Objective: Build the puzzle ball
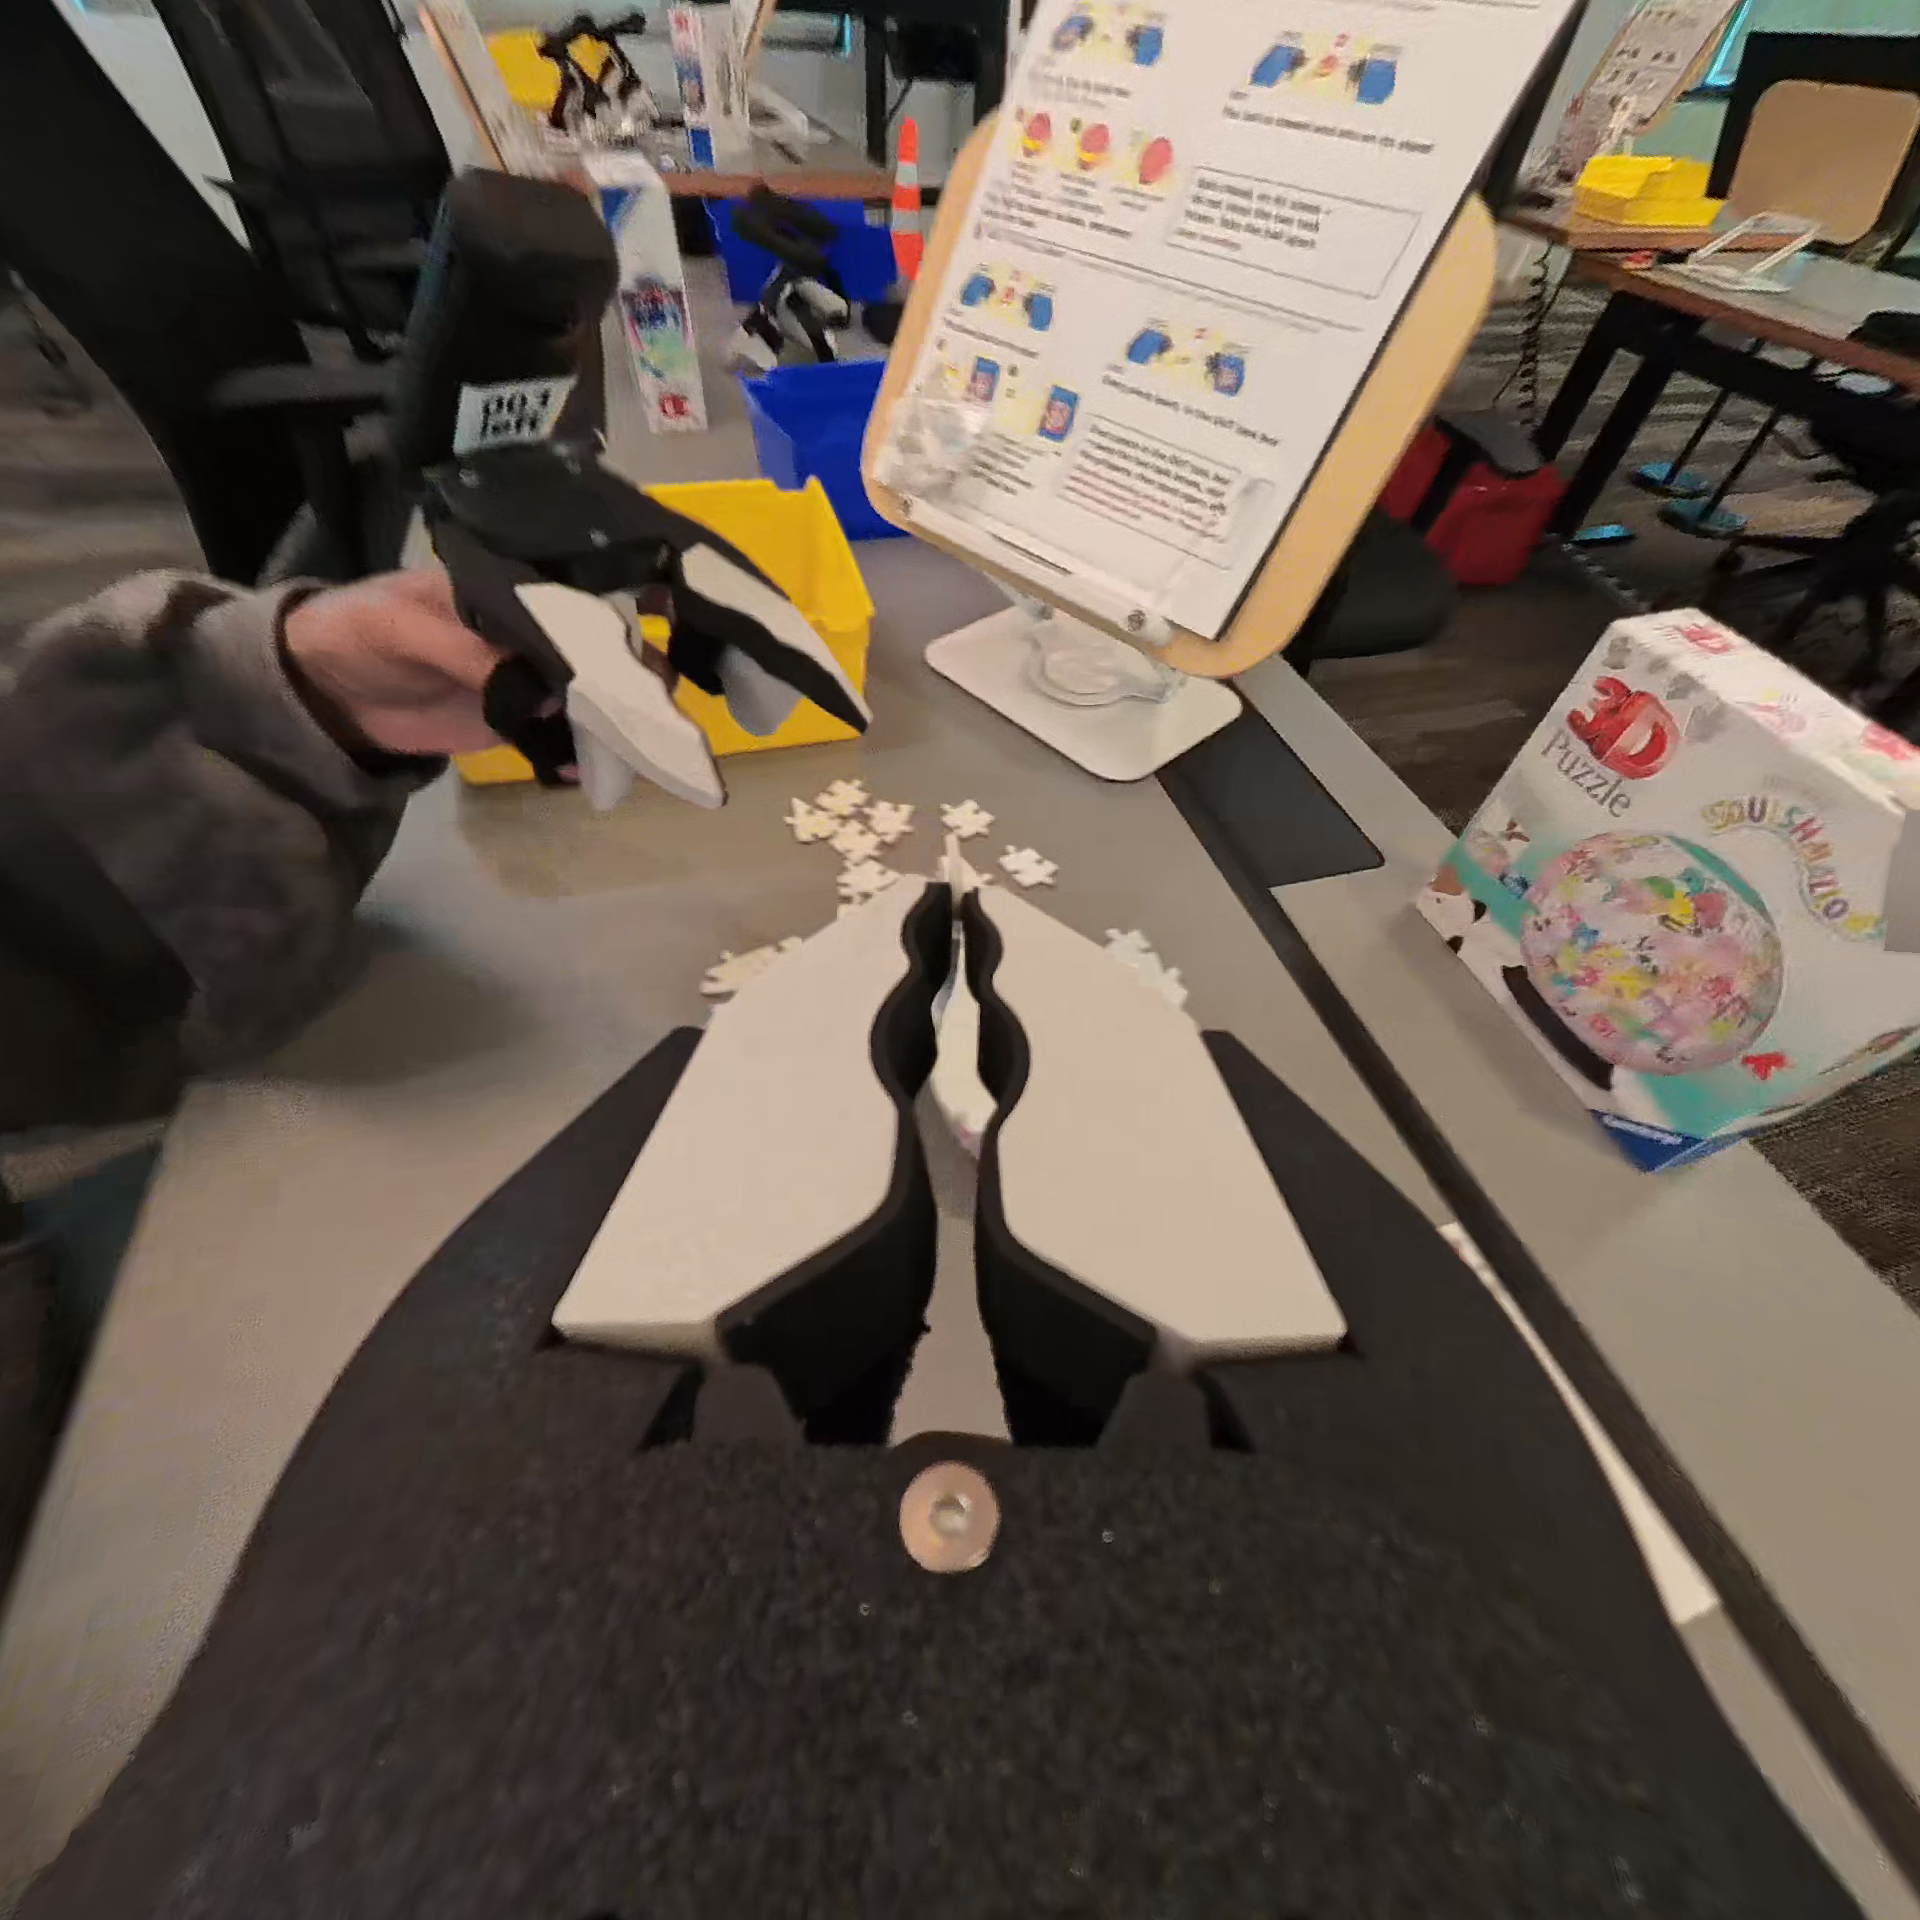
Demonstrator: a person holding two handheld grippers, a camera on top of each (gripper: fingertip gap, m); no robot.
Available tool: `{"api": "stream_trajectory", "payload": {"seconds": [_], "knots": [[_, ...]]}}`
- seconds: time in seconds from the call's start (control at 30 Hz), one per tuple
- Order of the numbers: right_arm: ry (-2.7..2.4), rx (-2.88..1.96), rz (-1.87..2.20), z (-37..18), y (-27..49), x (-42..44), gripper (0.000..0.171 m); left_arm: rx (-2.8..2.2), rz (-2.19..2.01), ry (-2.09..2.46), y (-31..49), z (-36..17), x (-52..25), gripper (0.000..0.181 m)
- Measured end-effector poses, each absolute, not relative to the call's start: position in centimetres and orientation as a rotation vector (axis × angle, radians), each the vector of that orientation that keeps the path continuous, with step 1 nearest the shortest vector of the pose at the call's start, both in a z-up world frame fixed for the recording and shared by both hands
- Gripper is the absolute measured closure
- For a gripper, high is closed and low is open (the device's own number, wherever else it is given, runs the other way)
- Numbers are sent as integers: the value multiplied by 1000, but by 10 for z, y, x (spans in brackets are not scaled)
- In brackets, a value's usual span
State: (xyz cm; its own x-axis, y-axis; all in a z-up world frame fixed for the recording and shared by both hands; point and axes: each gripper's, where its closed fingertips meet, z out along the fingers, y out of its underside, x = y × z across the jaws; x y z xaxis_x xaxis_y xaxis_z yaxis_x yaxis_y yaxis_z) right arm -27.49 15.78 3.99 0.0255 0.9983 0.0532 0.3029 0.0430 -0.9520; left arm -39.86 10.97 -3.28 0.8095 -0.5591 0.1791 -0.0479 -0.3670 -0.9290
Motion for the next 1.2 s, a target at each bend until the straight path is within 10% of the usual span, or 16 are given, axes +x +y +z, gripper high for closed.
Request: {"api": "stream_trajectory", "payload": {"seconds": [0.5,1.2], "knots": [[-1932,-1564,954,-123,268,-379,169,-2367,-652,1041,255,-134,-406,126],[-1932,-1560,1072,-156,270,-387,169,-2446,-515,1338,266,-179,-393,158]]}}
